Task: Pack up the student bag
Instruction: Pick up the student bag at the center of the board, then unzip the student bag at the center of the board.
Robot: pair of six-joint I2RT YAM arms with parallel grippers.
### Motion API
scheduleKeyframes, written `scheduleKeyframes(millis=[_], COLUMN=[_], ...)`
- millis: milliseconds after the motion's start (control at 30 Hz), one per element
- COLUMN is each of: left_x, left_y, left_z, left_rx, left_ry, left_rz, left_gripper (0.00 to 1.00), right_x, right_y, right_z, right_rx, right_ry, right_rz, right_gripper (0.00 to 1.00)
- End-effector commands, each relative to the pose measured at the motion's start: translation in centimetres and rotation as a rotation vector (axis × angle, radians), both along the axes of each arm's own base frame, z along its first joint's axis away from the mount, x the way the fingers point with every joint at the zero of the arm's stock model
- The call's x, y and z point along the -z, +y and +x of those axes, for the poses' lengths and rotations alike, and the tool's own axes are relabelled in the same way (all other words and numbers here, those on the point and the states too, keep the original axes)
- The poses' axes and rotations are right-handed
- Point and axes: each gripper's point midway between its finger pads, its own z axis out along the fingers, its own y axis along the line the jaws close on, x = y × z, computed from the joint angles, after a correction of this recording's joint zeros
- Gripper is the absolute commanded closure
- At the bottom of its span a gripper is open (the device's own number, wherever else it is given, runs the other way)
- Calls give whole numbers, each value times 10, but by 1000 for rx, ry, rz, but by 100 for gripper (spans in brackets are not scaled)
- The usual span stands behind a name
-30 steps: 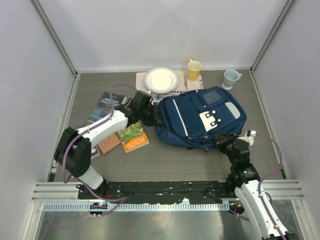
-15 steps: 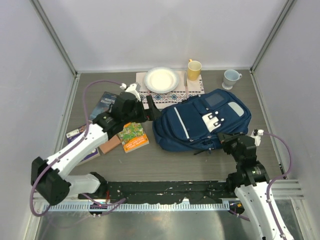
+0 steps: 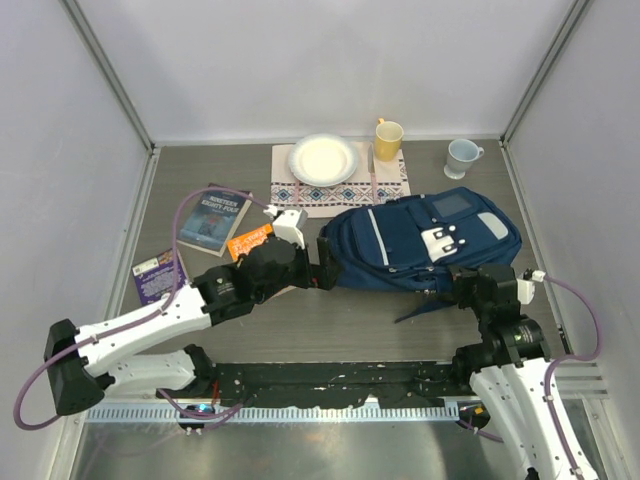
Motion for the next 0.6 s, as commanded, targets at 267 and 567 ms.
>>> scheduleKeyframes(millis=[267,567], left_x=[-40,-6], left_y=[-88,-149], left_z=[-41,-89], left_rx=[202,255], left_ry=[-113,-136], left_rz=[-62,-41], left_gripper=[0,3], right_x=[-74,-65], right_y=[-2,4], right_z=[30,28], right_rx=[151,119], right_ry=[-132,-87], right_rz=[168,170], right_gripper=[99,99])
